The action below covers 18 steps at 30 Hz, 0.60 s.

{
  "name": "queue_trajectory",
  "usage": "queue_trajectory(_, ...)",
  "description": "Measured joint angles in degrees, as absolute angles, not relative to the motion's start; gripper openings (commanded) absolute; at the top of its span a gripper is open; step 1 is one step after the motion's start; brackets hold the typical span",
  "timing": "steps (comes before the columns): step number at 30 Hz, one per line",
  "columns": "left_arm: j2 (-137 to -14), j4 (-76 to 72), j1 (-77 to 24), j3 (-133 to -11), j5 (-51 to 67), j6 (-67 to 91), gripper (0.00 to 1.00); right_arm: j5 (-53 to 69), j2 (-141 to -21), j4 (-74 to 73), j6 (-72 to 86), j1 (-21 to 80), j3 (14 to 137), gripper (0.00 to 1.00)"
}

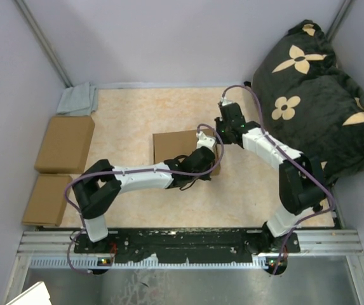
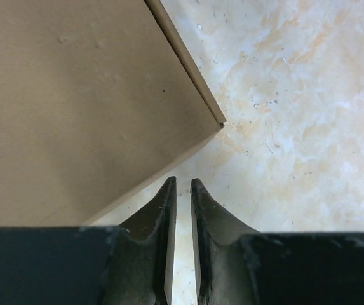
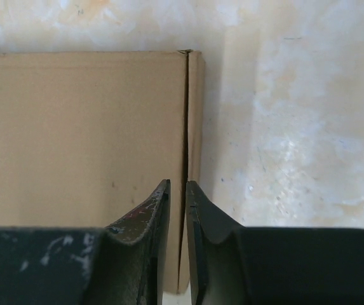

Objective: Fold the paper box

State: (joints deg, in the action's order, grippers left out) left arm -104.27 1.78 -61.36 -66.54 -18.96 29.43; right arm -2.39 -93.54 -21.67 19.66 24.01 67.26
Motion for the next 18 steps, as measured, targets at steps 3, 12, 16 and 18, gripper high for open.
queue_trajectory(3, -101.12, 2.92, -61.36, -65.78, -19.09, 28.97, 0.27, -4.75, -88.79, -22.85, 19.66, 24.01, 67.13, 0.22)
queue_trajectory(12, -86.63, 16.25, -60.95, -65.54, -28.08, 26.83, 0.99, -10.02, -65.19, -24.08, 20.32, 24.01, 57.14, 0.99)
queue_trajectory(16, -80.36, 26.26, -58.59, -64.97, -34.28, 25.36, 1.00, -10.98, -52.71, -26.41, 22.02, 24.03, 49.41, 0.99)
queue_trajectory(18, -77.78, 31.05, -56.95, -63.66, -37.65, 24.43, 1.00, -11.11, -47.66, -28.32, 23.40, 24.03, 46.52, 0.99)
